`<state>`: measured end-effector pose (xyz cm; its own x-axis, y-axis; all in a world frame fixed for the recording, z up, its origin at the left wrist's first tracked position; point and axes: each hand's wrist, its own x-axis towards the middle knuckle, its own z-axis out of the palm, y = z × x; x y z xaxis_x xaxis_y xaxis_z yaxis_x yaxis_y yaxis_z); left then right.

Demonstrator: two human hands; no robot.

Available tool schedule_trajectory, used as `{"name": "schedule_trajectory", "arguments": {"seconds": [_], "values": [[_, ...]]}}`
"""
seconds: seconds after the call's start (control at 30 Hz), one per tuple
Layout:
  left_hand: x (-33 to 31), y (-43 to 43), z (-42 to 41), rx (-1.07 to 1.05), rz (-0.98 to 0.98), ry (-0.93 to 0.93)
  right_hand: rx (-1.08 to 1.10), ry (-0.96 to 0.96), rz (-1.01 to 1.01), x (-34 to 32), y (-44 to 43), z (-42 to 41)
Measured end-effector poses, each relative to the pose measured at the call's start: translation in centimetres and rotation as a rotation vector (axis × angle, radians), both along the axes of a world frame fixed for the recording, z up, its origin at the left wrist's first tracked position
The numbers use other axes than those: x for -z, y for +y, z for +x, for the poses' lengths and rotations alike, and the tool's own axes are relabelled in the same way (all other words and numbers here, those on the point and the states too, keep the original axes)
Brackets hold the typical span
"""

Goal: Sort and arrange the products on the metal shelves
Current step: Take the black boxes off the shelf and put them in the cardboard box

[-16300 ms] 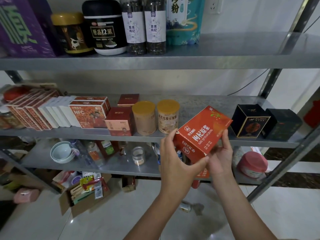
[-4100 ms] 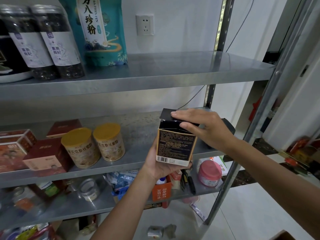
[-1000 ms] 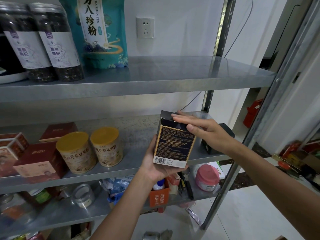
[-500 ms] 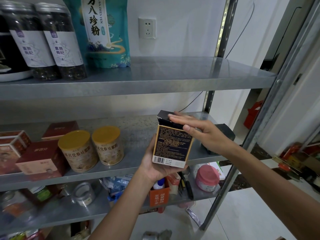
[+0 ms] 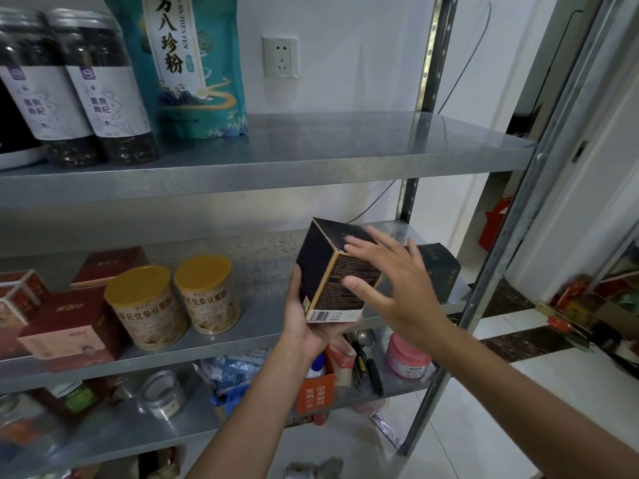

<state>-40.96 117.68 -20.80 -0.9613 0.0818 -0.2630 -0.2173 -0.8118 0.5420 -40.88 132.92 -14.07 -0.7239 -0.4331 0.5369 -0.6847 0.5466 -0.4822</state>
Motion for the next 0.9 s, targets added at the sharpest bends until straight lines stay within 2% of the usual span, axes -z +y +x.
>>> {"name": "schedule_trajectory", "arguments": {"seconds": [0.1,0.17,0.23,0.3,0.37,0.5,0.63,0.73,0.83,0.9], "values": [[0.2,1.4,-0.1,-0.254,-0.178,0.071,0.141,-0.333,-0.358,0.6,-0.7,0.9],[0.2,2.7,0.0,-0.343,-0.239,0.145,0.144,-0.59,-0.541,0.7,-1.6,1.2],[0.8,3.7,0.3,-0.395,-0.411,0.247,0.082,-0.805,-0.787,1.1,-2.7,1.2],[1.7,4.3,0.5,-0.41,-0.651,0.4,0.091,-0.954,-1.079,1.2,-2.8,0.6],[2.2,4.5,0.9,-0.409,-0.817,0.536,0.161,-1.038,-1.227,1.2,-1.4,-0.3],[3.5,5.1,0.9,-0.519,-1.048,0.678,0.031,-1.166,-1.187,1.6,3.0,-1.0],[4.6,7.0,0.4,-0.567,-1.304,0.765,0.128,-1.054,-1.155,2.2,6.3,-0.9],[5.0,9.0,0.3,-0.525,-1.321,0.873,0.192,-1.003,-1.131,2.8,8.9,-0.1],[5.0,11.9,0.9,-0.557,-1.368,0.861,0.188,-0.983,-1.079,2.9,11.6,0.9],[4.9,13.8,1.0,-0.55,-1.269,0.957,0.2,-0.957,-0.954,2.7,13.9,1.3]]}}
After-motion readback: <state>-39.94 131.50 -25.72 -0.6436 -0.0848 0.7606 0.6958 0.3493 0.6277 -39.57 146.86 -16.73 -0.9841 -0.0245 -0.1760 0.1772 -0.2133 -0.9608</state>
